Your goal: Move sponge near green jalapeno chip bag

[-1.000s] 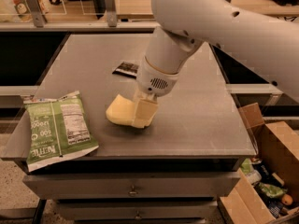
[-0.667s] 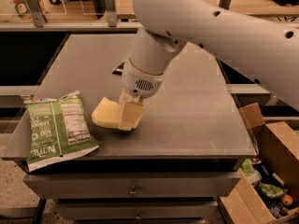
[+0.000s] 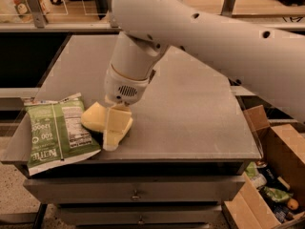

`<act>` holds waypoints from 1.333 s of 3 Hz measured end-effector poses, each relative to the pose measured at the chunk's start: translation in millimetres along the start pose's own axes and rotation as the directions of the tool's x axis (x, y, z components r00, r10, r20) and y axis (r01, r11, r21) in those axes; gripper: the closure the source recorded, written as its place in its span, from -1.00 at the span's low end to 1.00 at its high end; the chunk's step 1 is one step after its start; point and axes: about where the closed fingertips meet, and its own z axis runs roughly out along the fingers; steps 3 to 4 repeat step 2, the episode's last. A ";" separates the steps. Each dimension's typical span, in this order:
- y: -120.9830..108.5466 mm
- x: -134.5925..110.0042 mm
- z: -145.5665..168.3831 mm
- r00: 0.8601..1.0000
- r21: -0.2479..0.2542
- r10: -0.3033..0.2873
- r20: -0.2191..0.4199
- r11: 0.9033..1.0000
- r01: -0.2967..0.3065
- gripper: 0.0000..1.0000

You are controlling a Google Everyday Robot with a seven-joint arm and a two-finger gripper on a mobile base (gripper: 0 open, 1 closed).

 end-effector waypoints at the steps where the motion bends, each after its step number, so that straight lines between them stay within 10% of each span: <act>1: -15.0 8.6 11.7 0.999 -0.011 0.023 -0.026 1.000 -0.024 -1.00; 4: -14.9 8.5 11.7 0.999 -0.011 0.023 -0.026 1.000 -0.023 -1.00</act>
Offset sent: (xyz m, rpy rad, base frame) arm 0.0281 -0.0106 -0.0223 -0.0503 0.0242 -0.0383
